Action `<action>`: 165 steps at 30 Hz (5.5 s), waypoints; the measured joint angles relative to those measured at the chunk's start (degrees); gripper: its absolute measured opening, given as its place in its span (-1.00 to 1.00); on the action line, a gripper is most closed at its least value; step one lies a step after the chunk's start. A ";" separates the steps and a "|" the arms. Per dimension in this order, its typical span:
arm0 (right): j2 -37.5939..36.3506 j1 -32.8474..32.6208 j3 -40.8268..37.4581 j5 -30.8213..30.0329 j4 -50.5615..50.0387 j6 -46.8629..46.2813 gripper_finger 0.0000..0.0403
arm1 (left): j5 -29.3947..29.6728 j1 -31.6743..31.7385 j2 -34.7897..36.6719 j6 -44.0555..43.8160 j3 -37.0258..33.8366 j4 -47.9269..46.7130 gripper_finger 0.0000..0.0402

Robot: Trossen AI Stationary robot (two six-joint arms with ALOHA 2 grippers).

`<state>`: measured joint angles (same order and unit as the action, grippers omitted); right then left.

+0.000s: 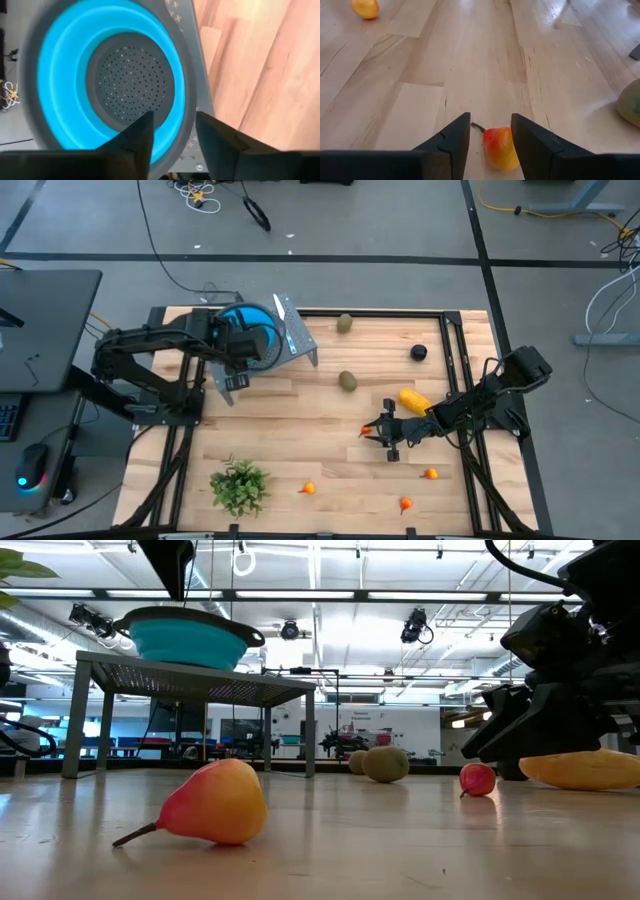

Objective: Pick & Place Fruit
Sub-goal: Put the blue strainer bowl on the shelf, then put the left orange pear into the blue strainer bowl on the shelf

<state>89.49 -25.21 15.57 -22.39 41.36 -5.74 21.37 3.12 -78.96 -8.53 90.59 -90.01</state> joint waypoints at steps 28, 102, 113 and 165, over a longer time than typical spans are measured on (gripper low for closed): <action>-1.51 -0.07 0.00 1.65 4.34 1.75 -0.23 | -7.65 -25.83 -10.50 -9.50 -8.91 41.06 0.24; -1.90 0.04 0.00 4.02 5.56 2.12 -0.23 | -4.55 -37.80 -41.38 -21.56 -9.27 63.85 0.46; -1.90 0.04 0.00 4.03 5.13 1.90 -0.23 | -4.24 -37.80 -41.24 -21.25 -9.30 62.82 0.08; -1.90 0.02 0.00 4.20 5.18 1.92 -0.23 | 27.80 -8.79 5.25 -12.74 -9.34 20.48 -0.27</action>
<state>87.59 -25.19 15.57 -18.20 46.54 -3.82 49.17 -5.67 -73.71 -21.27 81.25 -69.53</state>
